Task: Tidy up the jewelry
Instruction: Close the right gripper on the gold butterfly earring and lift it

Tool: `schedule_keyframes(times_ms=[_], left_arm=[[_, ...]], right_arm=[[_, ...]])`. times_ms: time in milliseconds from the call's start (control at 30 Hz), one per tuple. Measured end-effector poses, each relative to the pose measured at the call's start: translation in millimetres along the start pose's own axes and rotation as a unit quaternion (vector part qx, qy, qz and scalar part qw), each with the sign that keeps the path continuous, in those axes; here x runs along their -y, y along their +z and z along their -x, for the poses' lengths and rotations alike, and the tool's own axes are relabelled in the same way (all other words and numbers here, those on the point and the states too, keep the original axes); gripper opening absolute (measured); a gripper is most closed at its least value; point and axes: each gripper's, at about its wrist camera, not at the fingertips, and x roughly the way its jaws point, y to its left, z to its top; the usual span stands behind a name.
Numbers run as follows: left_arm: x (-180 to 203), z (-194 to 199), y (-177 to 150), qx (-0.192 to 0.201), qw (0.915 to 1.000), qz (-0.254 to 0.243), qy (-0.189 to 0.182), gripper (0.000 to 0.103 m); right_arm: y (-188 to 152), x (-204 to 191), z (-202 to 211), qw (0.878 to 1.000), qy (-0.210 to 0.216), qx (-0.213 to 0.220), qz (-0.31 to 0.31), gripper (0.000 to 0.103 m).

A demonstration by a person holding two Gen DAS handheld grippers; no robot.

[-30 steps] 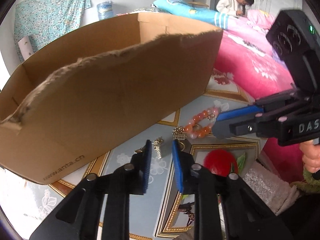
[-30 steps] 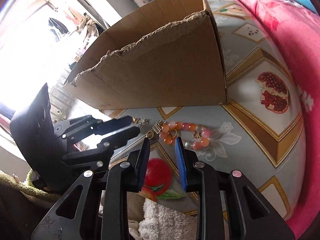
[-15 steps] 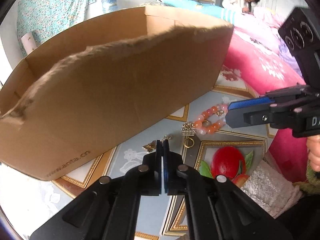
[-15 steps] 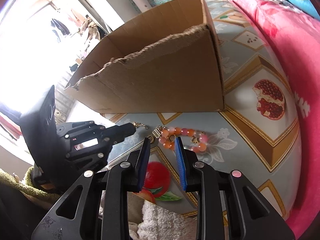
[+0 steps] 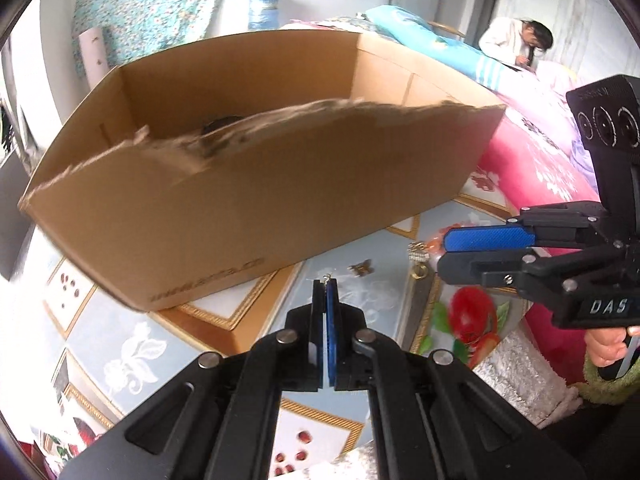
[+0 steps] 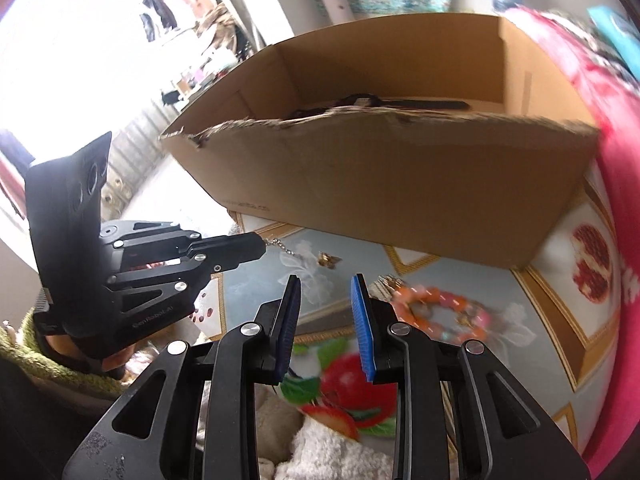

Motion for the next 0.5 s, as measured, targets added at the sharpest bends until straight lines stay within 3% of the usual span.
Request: schedule_keyframes(times_ms=[200,500], left_arm=[[-13,1,-8,-0.002,0.9998,0.021,0.005,0.001],[-20,-2,-13,-0.003,0.9995,0.030,-0.001,0.001]], right_arm=[[4,-18,-28,0.998,-0.042,-0.013,0.045,0.026],[9,-23,-50,0.993,-0.101,-0.016,0.057,0.024]])
